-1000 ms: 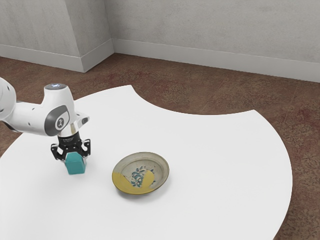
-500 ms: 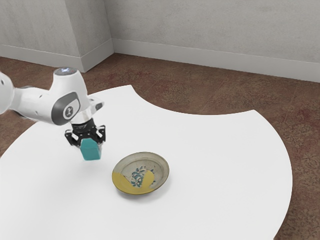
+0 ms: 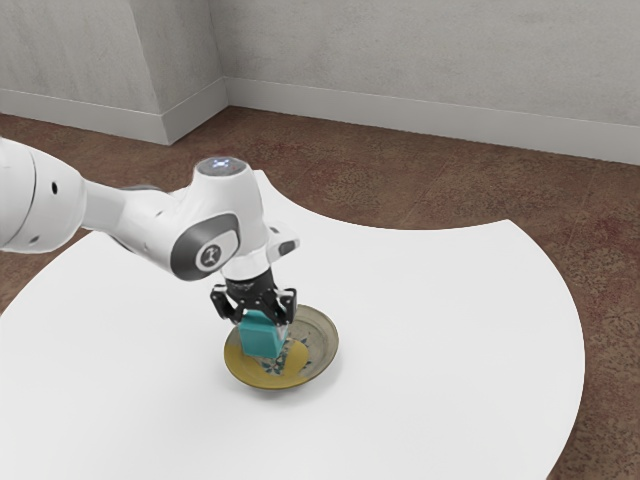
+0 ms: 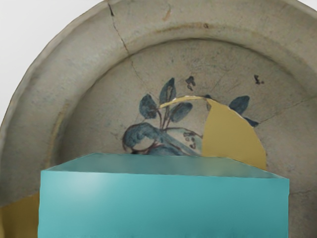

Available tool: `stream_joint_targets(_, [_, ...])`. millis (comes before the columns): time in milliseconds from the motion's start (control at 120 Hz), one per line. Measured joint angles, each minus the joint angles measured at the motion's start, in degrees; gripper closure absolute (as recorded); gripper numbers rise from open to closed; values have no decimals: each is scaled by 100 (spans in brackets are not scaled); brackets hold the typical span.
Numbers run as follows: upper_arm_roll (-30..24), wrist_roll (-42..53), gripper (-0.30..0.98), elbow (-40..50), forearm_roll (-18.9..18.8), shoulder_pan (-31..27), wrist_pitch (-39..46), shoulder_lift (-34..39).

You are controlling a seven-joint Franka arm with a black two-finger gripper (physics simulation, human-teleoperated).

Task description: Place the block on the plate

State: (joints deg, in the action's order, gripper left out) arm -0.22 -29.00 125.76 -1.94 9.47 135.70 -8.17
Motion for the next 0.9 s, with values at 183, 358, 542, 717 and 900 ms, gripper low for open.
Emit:
stream_joint_targets(183, [-68,10,13,-21,34,-5,-3,-16])
stream_joint_targets(358, [-66,211,6,-170,16,-31,-354,623])
stream_joint_targets(542, [-63,967,2,-1313,21,-66,-1328,631])
stream_joint_targets(717, [-62,1767,1,-2301,115,-187,-2360,632])
stream_joint_targets(900, [-55,2420,0,-3248,117,-379,-3325,622])
